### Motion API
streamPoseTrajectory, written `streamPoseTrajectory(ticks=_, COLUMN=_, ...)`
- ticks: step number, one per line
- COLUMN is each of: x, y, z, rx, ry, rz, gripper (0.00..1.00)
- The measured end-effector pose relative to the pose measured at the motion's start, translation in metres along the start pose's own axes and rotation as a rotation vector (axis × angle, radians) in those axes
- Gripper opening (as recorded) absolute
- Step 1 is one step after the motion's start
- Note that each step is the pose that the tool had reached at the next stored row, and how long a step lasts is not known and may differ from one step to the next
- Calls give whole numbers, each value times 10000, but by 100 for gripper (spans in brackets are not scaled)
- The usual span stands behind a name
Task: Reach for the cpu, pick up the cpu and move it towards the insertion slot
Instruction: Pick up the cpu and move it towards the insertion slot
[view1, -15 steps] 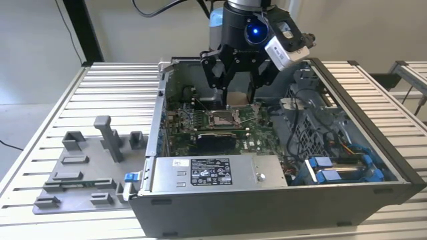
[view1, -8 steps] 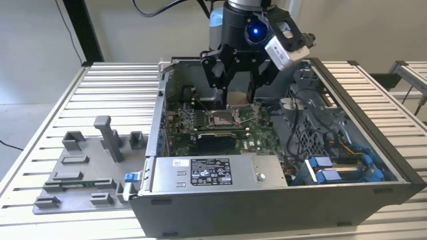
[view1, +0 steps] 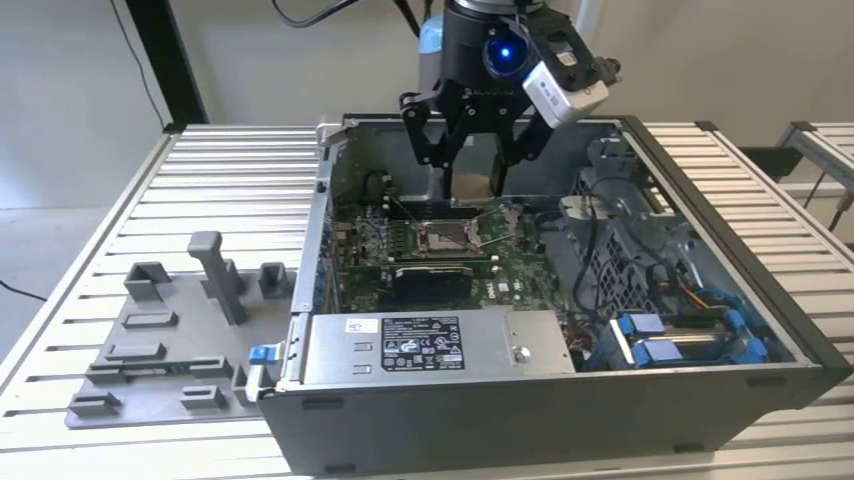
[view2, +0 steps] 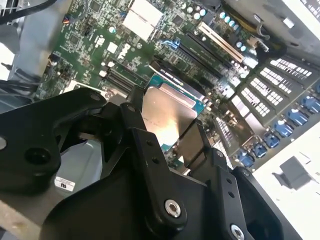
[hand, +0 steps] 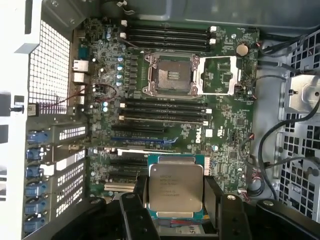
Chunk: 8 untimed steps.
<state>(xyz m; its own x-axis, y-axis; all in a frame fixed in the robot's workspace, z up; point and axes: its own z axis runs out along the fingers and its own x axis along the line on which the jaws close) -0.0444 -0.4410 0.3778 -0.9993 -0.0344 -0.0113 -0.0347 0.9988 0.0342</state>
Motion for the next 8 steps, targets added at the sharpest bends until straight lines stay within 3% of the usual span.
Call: streamPoseTrajectory(ticks=8, x=-1, y=77, z=9, rx=2, ry=-8, rz=257, gripper=0)
